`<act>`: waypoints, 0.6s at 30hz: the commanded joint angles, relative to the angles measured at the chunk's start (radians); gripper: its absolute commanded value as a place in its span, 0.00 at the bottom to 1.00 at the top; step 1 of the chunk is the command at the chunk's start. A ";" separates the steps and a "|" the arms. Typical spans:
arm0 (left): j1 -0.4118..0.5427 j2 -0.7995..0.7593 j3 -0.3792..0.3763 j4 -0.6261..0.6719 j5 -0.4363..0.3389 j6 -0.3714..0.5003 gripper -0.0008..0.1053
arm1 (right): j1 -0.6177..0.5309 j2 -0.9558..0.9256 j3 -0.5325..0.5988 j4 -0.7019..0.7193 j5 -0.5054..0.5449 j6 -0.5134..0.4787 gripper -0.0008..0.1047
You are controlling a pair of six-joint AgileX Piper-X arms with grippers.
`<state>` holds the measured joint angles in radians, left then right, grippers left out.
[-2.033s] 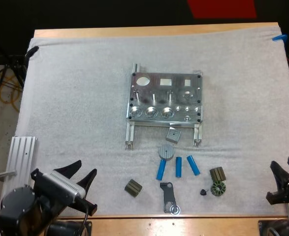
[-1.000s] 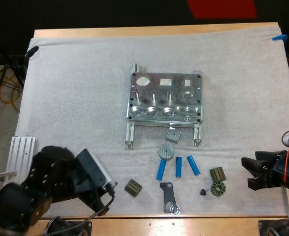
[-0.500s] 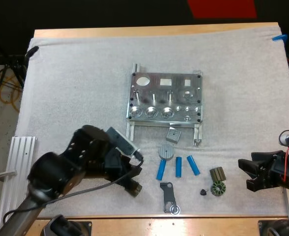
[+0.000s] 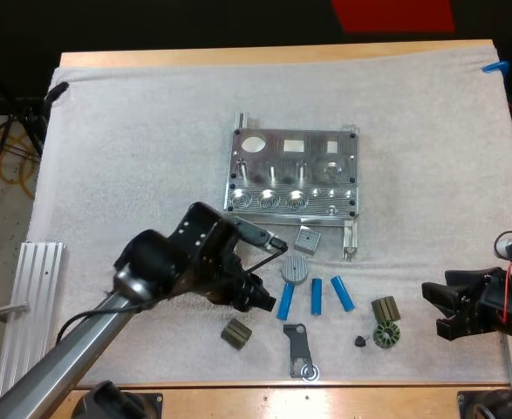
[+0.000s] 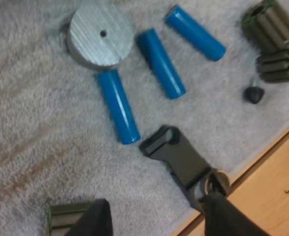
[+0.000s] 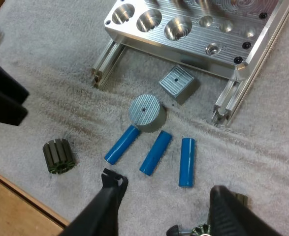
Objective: Load cells from right to left
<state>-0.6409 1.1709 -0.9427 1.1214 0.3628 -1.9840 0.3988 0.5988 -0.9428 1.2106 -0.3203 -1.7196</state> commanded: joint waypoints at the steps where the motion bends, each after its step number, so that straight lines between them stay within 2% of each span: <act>1: -0.005 0.018 -0.005 -0.010 -0.018 -0.023 0.41 | -0.005 -0.001 -0.009 -0.001 -0.014 -0.013 0.42; 4: -0.010 0.037 -0.005 -0.045 -0.063 -0.023 0.43 | -0.005 -0.001 -0.009 -0.001 -0.014 -0.013 0.42; 6: -0.022 0.044 -0.005 -0.080 -0.095 -0.023 0.49 | -0.005 -0.001 -0.009 -0.001 -0.014 -0.013 0.42; 7: -0.035 0.044 -0.003 -0.104 -0.104 -0.023 0.56 | -0.005 -0.001 -0.009 -0.001 -0.014 -0.013 0.42; 10: -0.065 0.044 -0.002 -0.158 -0.106 -0.027 0.69 | -0.005 -0.001 -0.009 -0.001 -0.014 -0.016 0.42; 12: -0.079 0.044 -0.002 -0.176 -0.106 -0.039 0.69 | -0.005 -0.001 -0.009 -0.001 -0.014 -0.021 0.42; 16: -0.093 0.044 -0.002 -0.184 -0.180 -0.078 0.68 | -0.005 -0.001 -0.009 -0.001 -0.014 -0.021 0.42; 18: -0.093 0.044 0.003 -0.184 -0.182 -0.083 0.68 | -0.005 -0.001 -0.009 -0.001 -0.014 -0.021 0.42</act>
<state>-0.7316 1.2176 -0.9427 0.9412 0.2080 -2.0483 0.3988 0.5988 -0.9428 1.2106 -0.3203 -1.7271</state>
